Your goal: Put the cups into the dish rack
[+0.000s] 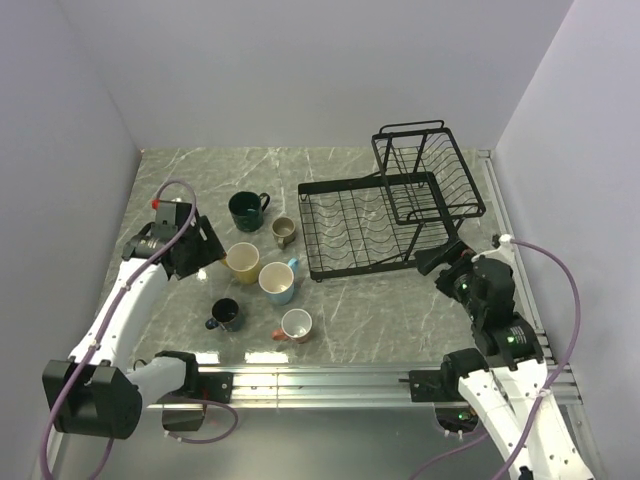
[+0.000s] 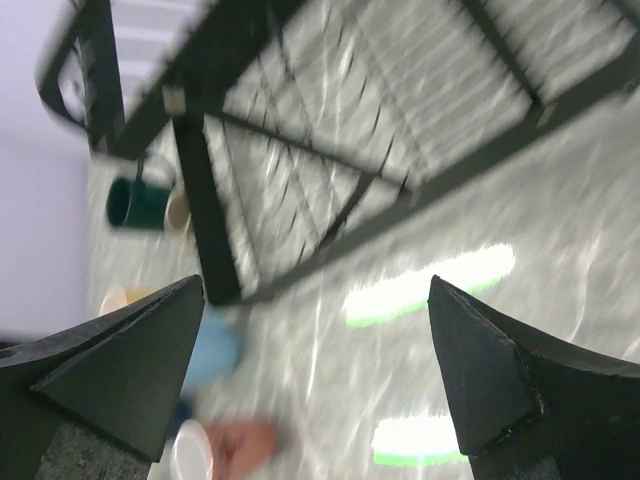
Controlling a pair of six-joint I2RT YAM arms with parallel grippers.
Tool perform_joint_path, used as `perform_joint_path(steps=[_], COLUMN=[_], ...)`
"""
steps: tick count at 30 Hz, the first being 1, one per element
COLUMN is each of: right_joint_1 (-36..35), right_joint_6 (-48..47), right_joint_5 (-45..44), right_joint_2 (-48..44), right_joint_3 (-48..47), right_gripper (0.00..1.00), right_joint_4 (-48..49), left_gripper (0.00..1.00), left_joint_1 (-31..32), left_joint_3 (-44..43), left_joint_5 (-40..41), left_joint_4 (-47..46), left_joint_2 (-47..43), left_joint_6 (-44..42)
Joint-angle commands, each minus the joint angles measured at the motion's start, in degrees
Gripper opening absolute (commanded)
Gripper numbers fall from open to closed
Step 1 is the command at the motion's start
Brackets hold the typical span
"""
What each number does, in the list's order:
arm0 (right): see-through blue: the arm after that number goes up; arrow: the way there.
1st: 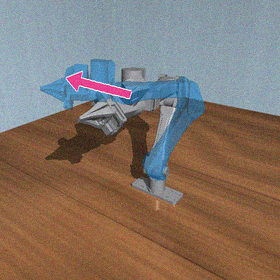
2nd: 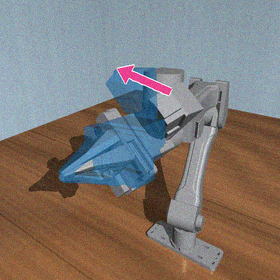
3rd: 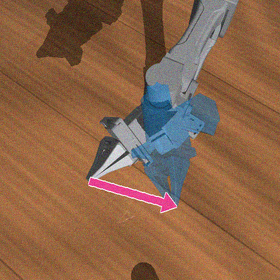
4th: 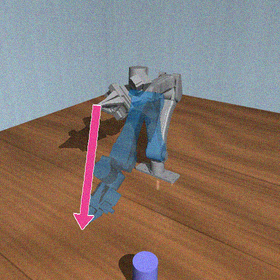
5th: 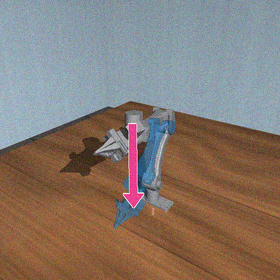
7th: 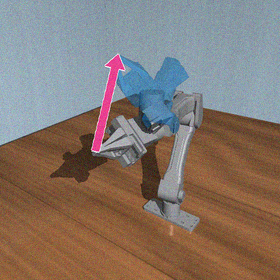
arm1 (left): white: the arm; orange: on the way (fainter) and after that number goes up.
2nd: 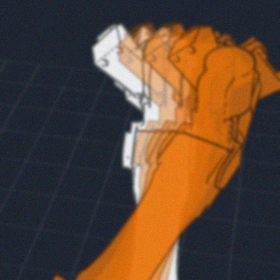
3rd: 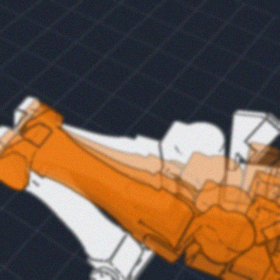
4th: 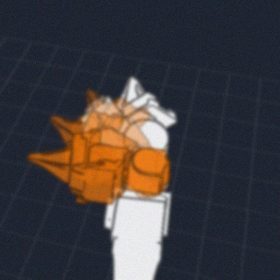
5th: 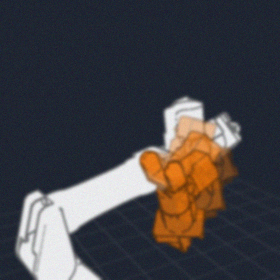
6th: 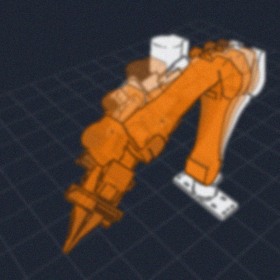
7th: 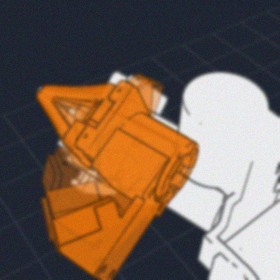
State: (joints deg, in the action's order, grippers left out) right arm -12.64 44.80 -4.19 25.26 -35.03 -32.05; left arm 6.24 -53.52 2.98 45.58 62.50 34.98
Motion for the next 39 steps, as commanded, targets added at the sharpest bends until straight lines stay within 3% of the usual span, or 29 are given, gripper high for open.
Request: perform_joint_path(steps=[1,7,13,18,19,22,25,26,27,33,39], right_joint_1=[-3.0,-4.3,-4.3,-4.3,-4.2,-4.2,-4.3,-4.3,-4.4,-4.3,-4.3], right_joint_6=[4.3,-1.4,-2.4,4.1,6.2,9.0,6.1,5.9,5.8,4.3,4.1], right_joint_5=[6.6,-1.1,6.9,-0.7,-2.8,-3.0,0.6,2.3,3.2,10.7,11.8], right_joint_2=[-0.8,-4.2,-5.9,-9.7,-11.2,-12.9,-12.2,-11.9,-11.3,-9.3,-5.3], right_joint_3=[-4.6,-12.9,-11.8,-10.6,-9.7,-9.3,-8.8,-8.6,-8.0,-7.7,-11.4], right_gripper=[1.00,1.00,1.00,1.00,1.00,1.00,1.00,1.00,1.00,1.00,0.99], right_joint_4=[-7.4,-18.1,-15.6,-15.0,-16.5,-17.0,-14.3,-14.0,-13.4,-10.8,-9.6], left_gripper=[0.75,0.72,0.71,0.64,0.57,0.50,0.24,0.04,0.00,0.00,0.00], left_joint_1=[0.3,1.7,6.4,8.9,9.0,9.1,9.1,9.1,9.1,9.0,6.3], left_joint_3=[1.2,2.6,1.0,0.6,0.9,1.7,1.7,1.6,1.2,-3.2,-9.9], left_joint_5=[-4.3,-7.1,-4.8,-1.5,-1.3,-0.9,-0.5,-0.3,-0.4,2.5,2.0], left_joint_4=[-4.1,-7.6,-9.1,-9.4,-9.5,-10.6,-11.0,-11.0,-10.9,-6.2,0.6], left_joint_2=[1.3,4.0,9.1,13.0,13.3,14.8,15.7,16.2,16.4,15.1,9.1], left_joint_6=[-1.4,0.0,2.3,3.8,4.0,4.3,4.3,4.3,4.2,3.3,3.1])
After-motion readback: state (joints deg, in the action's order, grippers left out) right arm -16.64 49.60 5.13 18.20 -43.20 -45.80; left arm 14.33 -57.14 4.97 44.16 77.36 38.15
